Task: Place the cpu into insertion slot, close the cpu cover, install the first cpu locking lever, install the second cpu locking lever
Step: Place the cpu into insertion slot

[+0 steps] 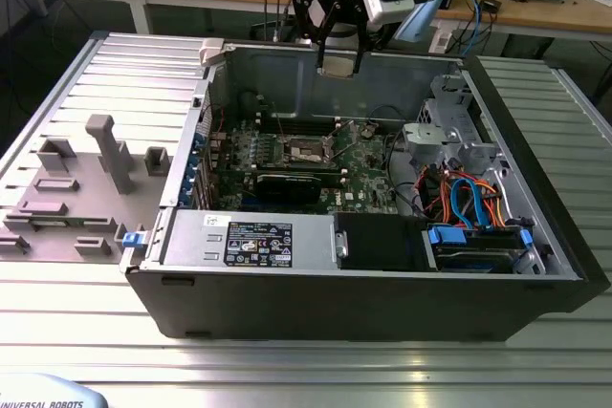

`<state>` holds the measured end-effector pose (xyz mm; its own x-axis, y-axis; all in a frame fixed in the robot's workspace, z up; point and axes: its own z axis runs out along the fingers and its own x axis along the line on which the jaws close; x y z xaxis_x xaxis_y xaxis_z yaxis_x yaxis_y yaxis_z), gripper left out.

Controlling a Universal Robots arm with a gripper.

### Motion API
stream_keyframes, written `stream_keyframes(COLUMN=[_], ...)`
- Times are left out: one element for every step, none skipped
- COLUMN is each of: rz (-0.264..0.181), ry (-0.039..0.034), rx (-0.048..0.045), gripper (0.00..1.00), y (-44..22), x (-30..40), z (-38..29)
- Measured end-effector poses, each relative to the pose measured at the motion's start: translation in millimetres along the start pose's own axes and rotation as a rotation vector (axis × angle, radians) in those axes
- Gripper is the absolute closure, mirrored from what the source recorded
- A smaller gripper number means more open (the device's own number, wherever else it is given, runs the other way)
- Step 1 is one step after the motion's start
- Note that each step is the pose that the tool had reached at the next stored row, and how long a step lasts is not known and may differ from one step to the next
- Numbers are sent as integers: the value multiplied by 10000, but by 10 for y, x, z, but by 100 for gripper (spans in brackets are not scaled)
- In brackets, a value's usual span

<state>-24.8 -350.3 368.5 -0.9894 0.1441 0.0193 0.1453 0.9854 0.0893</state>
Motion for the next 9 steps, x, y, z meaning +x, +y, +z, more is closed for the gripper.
stream_keyframes(rz=[8,17,23,36,40,47,50,52,57], ry=[-1,-1,-2,-3,-4,-4,-5,-5,-5], rx=[0,0,0,-1,-1,-1,-1,0,-1], gripper=[46,46,46,46,46,46,46,46,46], y=[0,0,0,0,0,0,0,0,0], x=[0,0,0,0,0,0,0,0,0], z=[0,0,0,0,0,0,0,0,0])
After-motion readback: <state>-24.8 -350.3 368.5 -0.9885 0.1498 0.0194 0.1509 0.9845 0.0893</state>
